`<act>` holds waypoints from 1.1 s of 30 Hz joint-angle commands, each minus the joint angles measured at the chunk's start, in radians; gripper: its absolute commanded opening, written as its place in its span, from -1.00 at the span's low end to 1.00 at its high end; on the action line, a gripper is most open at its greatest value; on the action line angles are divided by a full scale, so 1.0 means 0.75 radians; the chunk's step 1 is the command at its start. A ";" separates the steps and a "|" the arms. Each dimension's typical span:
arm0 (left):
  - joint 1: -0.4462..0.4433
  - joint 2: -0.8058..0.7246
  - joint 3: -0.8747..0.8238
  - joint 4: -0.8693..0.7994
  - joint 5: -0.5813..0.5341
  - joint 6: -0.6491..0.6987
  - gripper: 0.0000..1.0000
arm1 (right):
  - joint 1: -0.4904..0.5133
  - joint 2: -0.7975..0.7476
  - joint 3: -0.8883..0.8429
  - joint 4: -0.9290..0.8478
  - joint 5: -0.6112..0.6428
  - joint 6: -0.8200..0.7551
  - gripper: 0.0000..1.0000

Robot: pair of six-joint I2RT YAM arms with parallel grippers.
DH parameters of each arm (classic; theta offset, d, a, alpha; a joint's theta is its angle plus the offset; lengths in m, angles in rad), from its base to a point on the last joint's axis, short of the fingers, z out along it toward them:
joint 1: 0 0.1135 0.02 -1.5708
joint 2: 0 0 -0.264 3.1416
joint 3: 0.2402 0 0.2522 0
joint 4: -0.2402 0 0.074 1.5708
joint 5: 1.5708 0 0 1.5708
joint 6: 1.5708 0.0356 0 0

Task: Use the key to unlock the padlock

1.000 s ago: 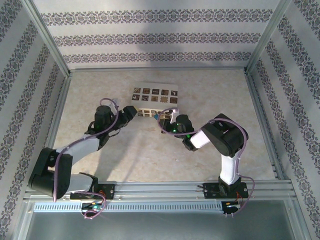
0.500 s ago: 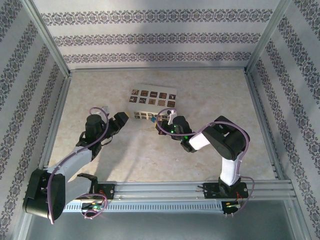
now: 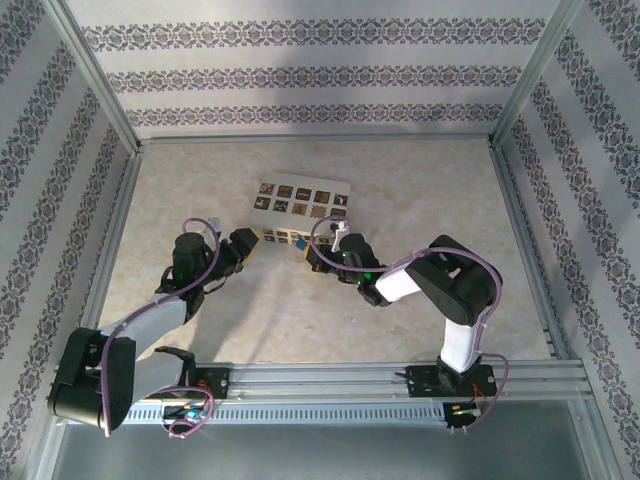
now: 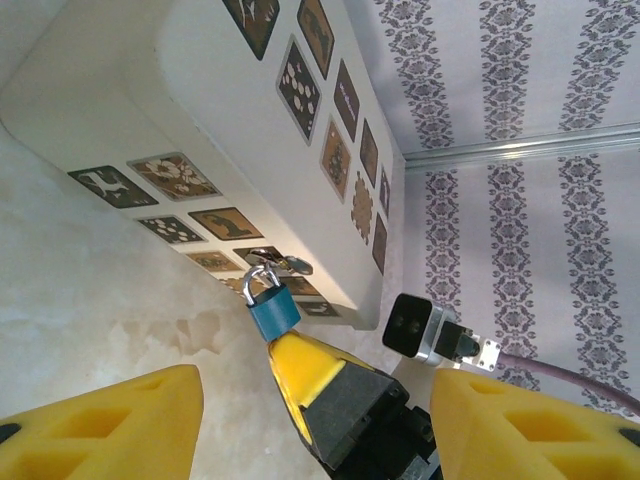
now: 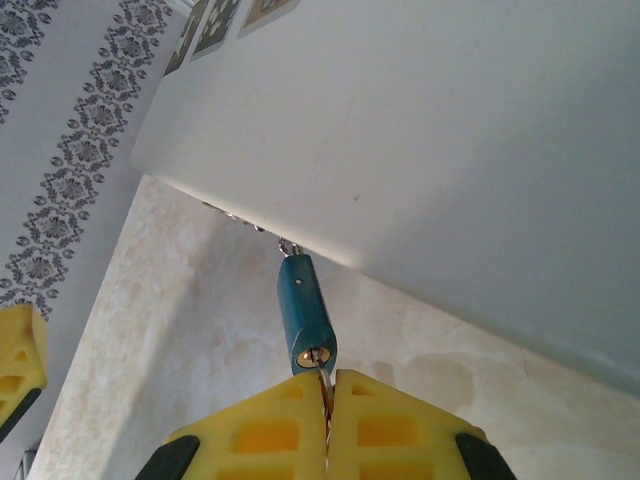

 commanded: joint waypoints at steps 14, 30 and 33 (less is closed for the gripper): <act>-0.171 0.495 -0.026 0.700 0.020 -0.293 0.01 | 0.035 -0.046 0.063 0.037 -0.002 0.031 -1.00; -0.262 0.844 -0.026 1.158 -0.140 -0.484 -0.21 | 0.034 -0.030 0.092 0.015 -0.017 0.040 -1.00; -0.270 0.890 -0.010 1.181 -0.135 -0.514 -0.21 | 0.034 -0.026 0.096 0.015 -0.019 0.040 -1.00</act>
